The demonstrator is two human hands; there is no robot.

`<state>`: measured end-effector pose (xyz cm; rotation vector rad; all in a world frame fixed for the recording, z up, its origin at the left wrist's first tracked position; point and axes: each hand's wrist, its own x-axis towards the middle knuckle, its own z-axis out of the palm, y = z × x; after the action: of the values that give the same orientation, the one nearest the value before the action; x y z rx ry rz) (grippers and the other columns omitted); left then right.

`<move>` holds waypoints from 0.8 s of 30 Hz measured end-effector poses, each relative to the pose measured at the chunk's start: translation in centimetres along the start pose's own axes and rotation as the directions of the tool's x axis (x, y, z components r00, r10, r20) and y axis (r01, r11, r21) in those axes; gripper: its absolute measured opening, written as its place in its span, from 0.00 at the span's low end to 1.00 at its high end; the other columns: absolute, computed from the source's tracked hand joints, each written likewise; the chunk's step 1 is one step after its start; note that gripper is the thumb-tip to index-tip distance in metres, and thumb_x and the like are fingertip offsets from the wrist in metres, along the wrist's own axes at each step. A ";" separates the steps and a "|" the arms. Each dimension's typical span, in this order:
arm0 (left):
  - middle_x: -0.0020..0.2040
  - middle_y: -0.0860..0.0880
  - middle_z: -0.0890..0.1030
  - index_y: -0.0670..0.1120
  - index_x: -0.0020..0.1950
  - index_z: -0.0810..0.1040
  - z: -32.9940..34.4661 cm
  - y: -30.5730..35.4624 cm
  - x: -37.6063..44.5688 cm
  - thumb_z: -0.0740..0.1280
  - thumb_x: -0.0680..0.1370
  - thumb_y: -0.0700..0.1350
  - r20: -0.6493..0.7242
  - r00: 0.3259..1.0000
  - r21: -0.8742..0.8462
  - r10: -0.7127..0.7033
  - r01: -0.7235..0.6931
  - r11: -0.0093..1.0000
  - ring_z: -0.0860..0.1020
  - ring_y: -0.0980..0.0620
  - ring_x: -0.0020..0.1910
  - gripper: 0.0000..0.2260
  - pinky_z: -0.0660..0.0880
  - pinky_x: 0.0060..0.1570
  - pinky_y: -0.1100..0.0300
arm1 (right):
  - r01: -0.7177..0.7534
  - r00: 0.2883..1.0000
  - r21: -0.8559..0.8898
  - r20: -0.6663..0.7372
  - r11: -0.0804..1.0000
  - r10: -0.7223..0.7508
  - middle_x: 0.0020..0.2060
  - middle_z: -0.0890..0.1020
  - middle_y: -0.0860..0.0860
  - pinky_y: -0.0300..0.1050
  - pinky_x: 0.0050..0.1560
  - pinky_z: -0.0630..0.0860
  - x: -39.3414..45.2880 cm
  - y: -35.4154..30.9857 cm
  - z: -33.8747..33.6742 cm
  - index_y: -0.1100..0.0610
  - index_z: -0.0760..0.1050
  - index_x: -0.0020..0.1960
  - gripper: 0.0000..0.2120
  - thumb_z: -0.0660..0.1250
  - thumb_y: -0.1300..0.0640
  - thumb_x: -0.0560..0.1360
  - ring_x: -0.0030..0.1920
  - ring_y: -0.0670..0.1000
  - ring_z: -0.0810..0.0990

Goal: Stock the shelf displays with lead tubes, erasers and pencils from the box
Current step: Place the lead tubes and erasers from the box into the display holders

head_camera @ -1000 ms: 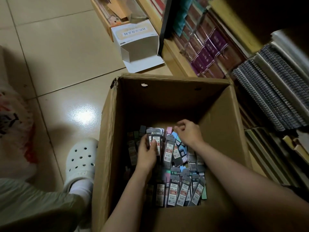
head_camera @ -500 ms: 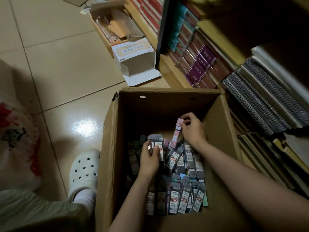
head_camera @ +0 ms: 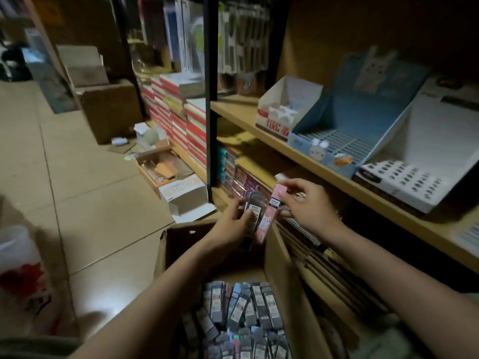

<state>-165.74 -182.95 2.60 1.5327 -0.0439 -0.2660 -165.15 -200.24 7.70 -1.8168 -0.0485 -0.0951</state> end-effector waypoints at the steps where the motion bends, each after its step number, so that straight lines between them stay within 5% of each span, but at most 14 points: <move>1: 0.54 0.48 0.80 0.51 0.64 0.69 0.5 1.5 0.0 0.57 0.83 0.43 0.026 0.999 0.011 0.025 -0.026 1.000 0.83 0.57 0.42 0.10 0.78 0.34 0.64 | 0.015 1.000 0.006 -0.005 1.000 -0.015 0.47 0.83 0.53 0.43 0.40 0.83 -0.6 -1.4 -1.1 0.53 0.79 0.52 0.06 0.67 0.62 0.78 0.44 0.51 0.86; 5: 0.52 0.47 0.81 0.54 0.62 0.71 2.3 6.3 0.3 0.59 0.83 0.46 0.096 0.992 0.086 0.075 -0.084 0.993 0.84 0.51 0.44 0.09 0.82 0.41 0.53 | 0.037 0.997 0.051 -0.065 0.998 -0.034 0.48 0.83 0.54 0.40 0.39 0.82 -2.1 -5.6 -4.6 0.54 0.79 0.52 0.06 0.67 0.63 0.78 0.44 0.49 0.86; 11: 0.51 0.48 0.82 0.63 0.56 0.74 3.5 10.8 1.7 0.61 0.80 0.50 0.188 0.972 0.030 0.144 -0.152 0.988 0.84 0.50 0.44 0.09 0.80 0.41 0.56 | 0.131 0.985 -0.086 -0.105 0.988 -0.140 0.44 0.85 0.51 0.45 0.41 0.83 -2.1 -10.5 -8.8 0.49 0.82 0.47 0.06 0.73 0.59 0.73 0.43 0.52 0.85; 18: 0.49 0.43 0.80 0.45 0.68 0.68 4.6 13.4 5.6 0.56 0.84 0.43 0.143 0.968 -0.153 0.208 -0.186 0.970 0.81 0.49 0.44 0.13 0.79 0.48 0.53 | 0.235 0.917 -0.348 -0.232 0.907 -0.326 0.43 0.84 0.49 0.48 0.46 0.83 2.2 -15.1 -14.0 0.50 0.80 0.47 0.05 0.72 0.59 0.74 0.40 0.49 0.86; 24: 0.51 0.44 0.80 0.45 0.66 0.70 4.4 14.7 9.3 0.56 0.84 0.44 0.118 0.962 -0.123 0.246 -0.231 0.965 0.80 0.47 0.49 0.12 0.78 0.45 0.53 | 0.197 0.802 -0.720 -0.272 0.666 -0.532 0.43 0.83 0.47 0.40 0.45 0.80 7.9 -15.9 -15.2 0.52 0.80 0.50 0.06 0.73 0.55 0.74 0.44 0.46 0.82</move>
<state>-155.49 -188.90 16.10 1.3844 -0.3134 -0.1736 -159.17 -211.15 27.50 -2.4302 -0.0579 -0.9694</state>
